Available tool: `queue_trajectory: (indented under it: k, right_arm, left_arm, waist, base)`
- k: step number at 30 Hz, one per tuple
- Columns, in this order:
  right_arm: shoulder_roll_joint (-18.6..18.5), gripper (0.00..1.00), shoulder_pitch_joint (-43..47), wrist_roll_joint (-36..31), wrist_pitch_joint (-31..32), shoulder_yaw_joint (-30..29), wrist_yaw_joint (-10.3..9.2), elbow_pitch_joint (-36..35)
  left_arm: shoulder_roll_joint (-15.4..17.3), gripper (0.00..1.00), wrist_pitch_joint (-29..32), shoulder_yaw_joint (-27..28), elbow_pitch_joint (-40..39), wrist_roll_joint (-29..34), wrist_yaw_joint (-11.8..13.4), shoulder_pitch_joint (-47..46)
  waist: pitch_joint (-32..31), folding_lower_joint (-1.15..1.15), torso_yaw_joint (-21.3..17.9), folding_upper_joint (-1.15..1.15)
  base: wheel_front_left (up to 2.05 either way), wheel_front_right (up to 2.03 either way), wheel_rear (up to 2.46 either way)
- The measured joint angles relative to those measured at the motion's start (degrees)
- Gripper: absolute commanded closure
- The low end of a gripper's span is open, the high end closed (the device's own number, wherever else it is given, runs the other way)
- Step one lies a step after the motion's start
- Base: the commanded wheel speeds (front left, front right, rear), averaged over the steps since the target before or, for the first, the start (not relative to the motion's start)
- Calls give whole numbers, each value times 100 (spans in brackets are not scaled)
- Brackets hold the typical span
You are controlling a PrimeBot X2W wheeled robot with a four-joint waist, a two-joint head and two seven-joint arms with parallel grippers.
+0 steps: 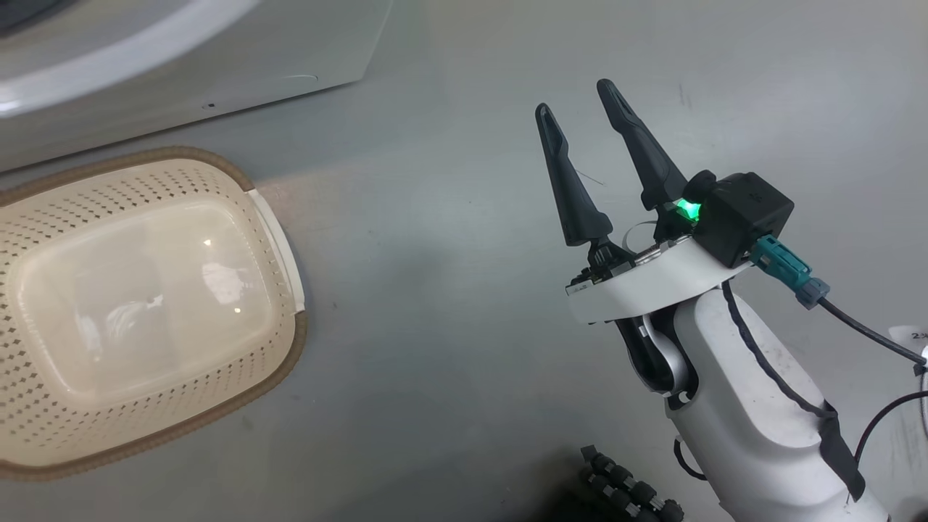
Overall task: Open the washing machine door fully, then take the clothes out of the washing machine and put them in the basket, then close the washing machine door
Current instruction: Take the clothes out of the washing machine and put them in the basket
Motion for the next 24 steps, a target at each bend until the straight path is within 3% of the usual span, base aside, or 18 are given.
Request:
queue_trajectory:
  k: [24]
  right_arm:
    - [-4, 0, 348, -424, 0, -312, -8, 331]
  left_arm:
    - [-868, 100, -2000, -43, -731, -65, 0, 1786]
  waist:
    - [-761, 0, 573, 0]
  base:
    - [0, 0, 0]
